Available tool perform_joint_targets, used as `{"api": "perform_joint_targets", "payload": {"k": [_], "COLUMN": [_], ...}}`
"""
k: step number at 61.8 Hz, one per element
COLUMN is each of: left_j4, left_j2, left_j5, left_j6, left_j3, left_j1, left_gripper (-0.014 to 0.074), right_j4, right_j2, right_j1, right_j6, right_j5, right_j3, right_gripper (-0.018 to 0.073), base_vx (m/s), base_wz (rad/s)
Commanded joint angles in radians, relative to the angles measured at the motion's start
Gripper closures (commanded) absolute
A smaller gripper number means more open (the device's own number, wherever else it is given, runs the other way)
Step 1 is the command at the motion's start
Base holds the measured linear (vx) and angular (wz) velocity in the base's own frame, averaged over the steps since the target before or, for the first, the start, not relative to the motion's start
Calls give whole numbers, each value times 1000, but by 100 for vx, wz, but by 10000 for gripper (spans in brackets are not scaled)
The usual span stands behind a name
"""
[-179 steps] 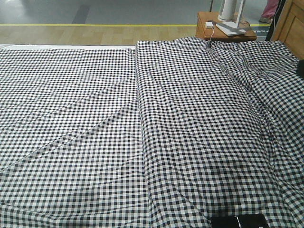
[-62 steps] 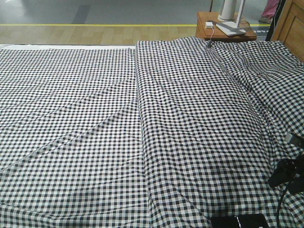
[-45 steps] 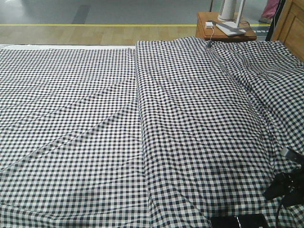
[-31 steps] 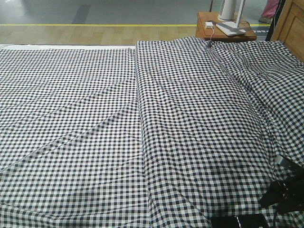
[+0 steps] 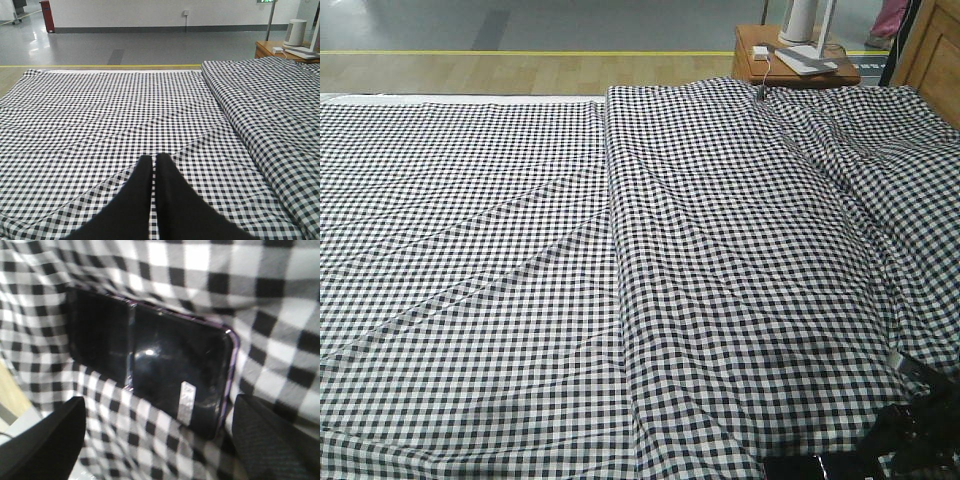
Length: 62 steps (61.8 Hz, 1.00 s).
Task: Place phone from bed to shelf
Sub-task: 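Close the right gripper on the phone's edge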
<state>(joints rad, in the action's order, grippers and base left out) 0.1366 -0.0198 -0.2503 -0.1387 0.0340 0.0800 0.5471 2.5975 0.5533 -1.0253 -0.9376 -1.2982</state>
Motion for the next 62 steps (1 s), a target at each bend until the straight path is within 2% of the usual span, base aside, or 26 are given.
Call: {"api": "perform_joint_targets", "payload": {"k": [1, 11, 30, 62], "left_j4": [9, 9, 9, 9], "left_j2": [-5, -5, -5, -5], "left_j5": [69, 69, 69, 69], "left_j6": [4, 4, 4, 4], "left_j3": [3, 3, 3, 3], "left_j1": [-4, -4, -4, -4], "left_gripper": [596, 596, 596, 596], "right_j4": [16, 41, 152, 313], "right_j2": [-45, -16, 35, 157], "right_j1": [4, 4, 4, 4], "right_j6": [-30, -50, -105, -181], "right_j5": [-20, -19, -24, -124], "right_j3": [-12, -22, -22, -21], "right_gripper": [-1, -1, -1, -1], "base_vx": [0, 0, 0, 0], "base_wz": [0, 0, 0, 0]}}
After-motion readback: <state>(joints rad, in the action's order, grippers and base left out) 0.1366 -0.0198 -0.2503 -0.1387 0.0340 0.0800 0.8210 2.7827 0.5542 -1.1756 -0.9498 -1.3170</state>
